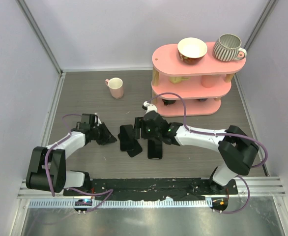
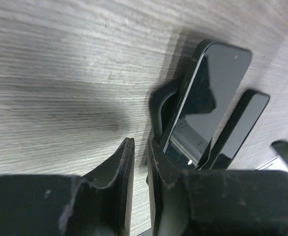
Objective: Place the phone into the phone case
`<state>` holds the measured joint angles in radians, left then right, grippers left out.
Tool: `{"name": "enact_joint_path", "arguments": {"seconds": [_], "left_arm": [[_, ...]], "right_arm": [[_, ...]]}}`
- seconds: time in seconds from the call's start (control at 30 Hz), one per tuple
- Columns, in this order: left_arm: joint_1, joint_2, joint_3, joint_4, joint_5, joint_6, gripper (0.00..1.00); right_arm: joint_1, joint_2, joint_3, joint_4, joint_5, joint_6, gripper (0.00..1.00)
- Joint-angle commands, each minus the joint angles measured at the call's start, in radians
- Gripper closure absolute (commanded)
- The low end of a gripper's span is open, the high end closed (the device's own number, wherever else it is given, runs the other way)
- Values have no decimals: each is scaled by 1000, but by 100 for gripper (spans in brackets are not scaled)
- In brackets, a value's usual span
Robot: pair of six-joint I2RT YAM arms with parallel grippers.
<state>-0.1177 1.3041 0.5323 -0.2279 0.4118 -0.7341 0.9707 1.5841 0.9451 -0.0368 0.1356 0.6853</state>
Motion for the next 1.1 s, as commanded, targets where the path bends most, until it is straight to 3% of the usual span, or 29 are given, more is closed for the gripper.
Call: {"name": "enact_joint_path", "arguments": {"seconds": [0.0, 0.1, 0.33, 0.63, 0.77, 0.9, 1.07], "left_arm": [[-48, 41, -25, 70, -16, -21, 82], [-82, 55, -43, 122, -10, -54, 86], [-161, 50, -52, 177, -25, -114, 88], [-180, 61, -26, 112, -154, -103, 85], [-168, 54, 2, 82, -186, -117, 70], [-166, -34, -46, 113, -241, -168, 69], [-161, -59, -45, 108, -272, -166, 70]], "right_arm": [[-101, 57, 43, 116, -218, -79, 31], [-147, 114, 76, 140, -266, -121, 27], [-194, 278, 141, 207, -461, -148, 29], [-194, 372, 165, 195, -502, -167, 32], [-193, 350, 149, 175, -467, -176, 29], [-188, 309, 138, 134, -375, -176, 21], [-153, 312, 179, 72, -286, -216, 19]]}}
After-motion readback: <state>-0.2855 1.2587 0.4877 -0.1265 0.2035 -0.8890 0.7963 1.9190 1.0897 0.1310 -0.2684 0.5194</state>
